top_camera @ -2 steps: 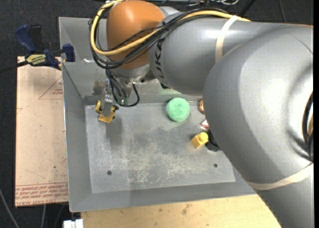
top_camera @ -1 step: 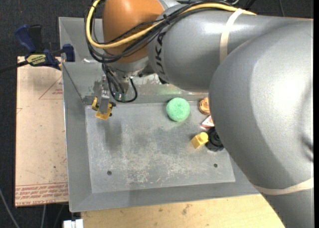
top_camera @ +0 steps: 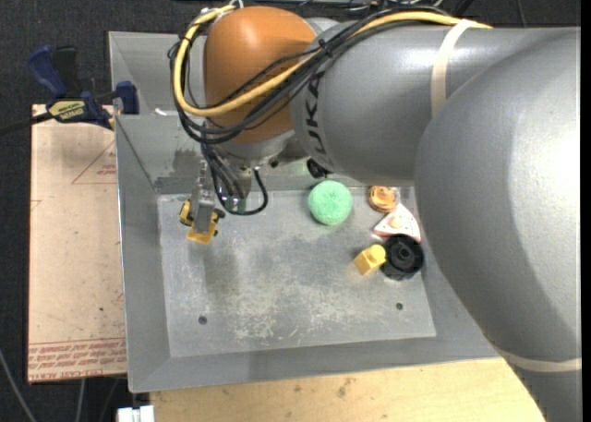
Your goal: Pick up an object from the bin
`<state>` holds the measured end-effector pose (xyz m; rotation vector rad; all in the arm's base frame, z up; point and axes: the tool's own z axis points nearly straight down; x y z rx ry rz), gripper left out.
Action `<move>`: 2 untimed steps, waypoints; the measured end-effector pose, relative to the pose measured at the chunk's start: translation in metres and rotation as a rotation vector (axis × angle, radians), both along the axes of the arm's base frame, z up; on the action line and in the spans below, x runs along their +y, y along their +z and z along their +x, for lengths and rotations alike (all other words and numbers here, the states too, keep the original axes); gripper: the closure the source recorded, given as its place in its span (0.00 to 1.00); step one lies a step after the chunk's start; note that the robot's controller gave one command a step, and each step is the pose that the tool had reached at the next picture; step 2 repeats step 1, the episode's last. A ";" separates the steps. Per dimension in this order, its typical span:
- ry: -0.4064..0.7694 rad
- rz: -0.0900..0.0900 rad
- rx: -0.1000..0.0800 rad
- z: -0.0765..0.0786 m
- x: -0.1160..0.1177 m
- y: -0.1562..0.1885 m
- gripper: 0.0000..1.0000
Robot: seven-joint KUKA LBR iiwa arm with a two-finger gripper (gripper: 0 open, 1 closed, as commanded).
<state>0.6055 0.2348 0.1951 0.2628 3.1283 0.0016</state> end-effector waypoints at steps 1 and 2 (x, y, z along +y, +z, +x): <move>0.001 0.001 0.001 0.010 0.008 0.014 1.00; 0.001 0.001 0.001 0.010 0.008 0.014 1.00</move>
Offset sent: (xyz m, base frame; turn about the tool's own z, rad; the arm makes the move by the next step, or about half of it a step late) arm 0.0208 0.0154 0.0907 -0.0078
